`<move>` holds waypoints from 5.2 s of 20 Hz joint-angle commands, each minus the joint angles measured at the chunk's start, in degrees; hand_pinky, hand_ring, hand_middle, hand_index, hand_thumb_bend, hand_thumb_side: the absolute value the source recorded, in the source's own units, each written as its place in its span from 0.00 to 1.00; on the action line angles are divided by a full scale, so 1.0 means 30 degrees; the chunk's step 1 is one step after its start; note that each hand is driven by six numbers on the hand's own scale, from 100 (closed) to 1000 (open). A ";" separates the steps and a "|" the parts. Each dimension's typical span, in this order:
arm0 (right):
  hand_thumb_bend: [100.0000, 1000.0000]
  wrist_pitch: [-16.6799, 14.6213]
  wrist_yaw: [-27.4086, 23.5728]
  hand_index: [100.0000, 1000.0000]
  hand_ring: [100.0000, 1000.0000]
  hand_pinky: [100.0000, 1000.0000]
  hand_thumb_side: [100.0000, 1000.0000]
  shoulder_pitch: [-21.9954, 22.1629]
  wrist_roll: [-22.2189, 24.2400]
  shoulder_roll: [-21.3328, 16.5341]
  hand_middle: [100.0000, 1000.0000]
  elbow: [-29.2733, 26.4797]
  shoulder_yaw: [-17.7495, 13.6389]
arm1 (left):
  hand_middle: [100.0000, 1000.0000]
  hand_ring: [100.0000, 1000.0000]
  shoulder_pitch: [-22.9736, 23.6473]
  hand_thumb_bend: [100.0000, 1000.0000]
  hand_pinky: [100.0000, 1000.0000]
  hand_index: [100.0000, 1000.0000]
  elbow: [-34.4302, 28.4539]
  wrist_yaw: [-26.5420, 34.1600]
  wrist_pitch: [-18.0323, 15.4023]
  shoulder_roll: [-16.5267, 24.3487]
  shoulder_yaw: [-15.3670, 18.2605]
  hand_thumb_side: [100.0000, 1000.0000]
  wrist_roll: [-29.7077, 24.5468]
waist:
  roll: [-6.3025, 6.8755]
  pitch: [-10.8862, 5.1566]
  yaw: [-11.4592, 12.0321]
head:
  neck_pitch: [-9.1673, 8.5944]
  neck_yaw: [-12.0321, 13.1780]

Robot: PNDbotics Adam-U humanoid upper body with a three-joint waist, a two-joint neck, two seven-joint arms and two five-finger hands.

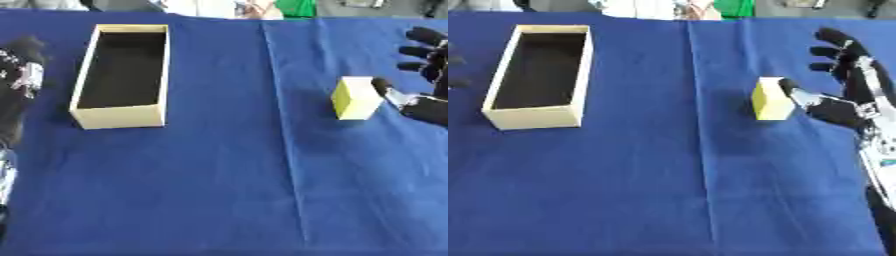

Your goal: Pick up objects on the table and place them in the box.

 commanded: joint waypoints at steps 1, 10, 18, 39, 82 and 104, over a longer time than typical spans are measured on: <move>0.43 0.0061 0.0404 0.91 0.83 0.74 0.03 0.0051 0.0328 -0.1705 0.86 -0.0537 0.0156 | 0.76 0.77 -0.0160 0.00 0.58 0.81 -0.0277 -0.0020 -0.0014 0.0301 0.0167 0.26 0.0028 | -0.0022 -0.0274 0.0018 | -0.0057 -0.0011; 0.43 0.0074 0.1078 0.91 0.84 0.75 0.04 0.0444 0.1328 -0.4966 0.86 -0.0760 0.0953 | 0.76 0.78 -0.0129 0.00 0.58 0.81 -0.0329 -0.0254 -0.0164 0.0444 0.0107 0.26 -0.0218 | -0.0062 -0.0309 0.0057 | -0.0032 -0.0127; 0.42 0.0064 0.1122 0.92 0.85 0.75 0.04 0.0231 0.2016 -0.6262 0.86 -0.0483 0.1447 | 0.76 0.78 -0.0122 0.00 0.59 0.81 -0.0344 -0.1219 -0.0937 0.0477 0.0083 0.21 -0.1759 | -0.0057 -0.0334 0.0054 | -0.0011 -0.0220; 0.42 -0.0469 0.2720 0.93 0.87 0.77 0.03 -0.2497 0.4822 -0.8349 0.86 0.2609 0.3437 | 0.75 0.77 -0.0121 0.38 0.58 0.83 -0.0290 -0.2655 -0.1217 0.0621 -0.0039 0.24 -0.3271 | -0.0283 -0.0355 0.0371 | 0.0199 -0.0670; 0.38 -0.1728 0.7187 0.93 0.89 0.79 0.01 -0.5966 0.7961 -0.6646 0.85 0.8998 0.5028 | 0.76 0.77 -0.0257 0.16 0.59 0.86 -0.0217 -0.2764 -0.1155 0.0543 -0.0191 0.32 -0.4342 | -0.0528 -0.0318 0.0971 | 0.0459 -0.1084; 0.35 -0.2084 1.0048 0.85 0.88 0.86 0.02 -0.6485 0.8056 -0.5860 0.70 1.0735 0.4916 | 0.76 0.77 -0.0212 0.10 0.59 0.87 -0.0179 -0.2761 -0.1127 0.0488 -0.0200 0.31 -0.4391 | -0.0463 -0.0267 0.1054 | 0.0487 -0.1145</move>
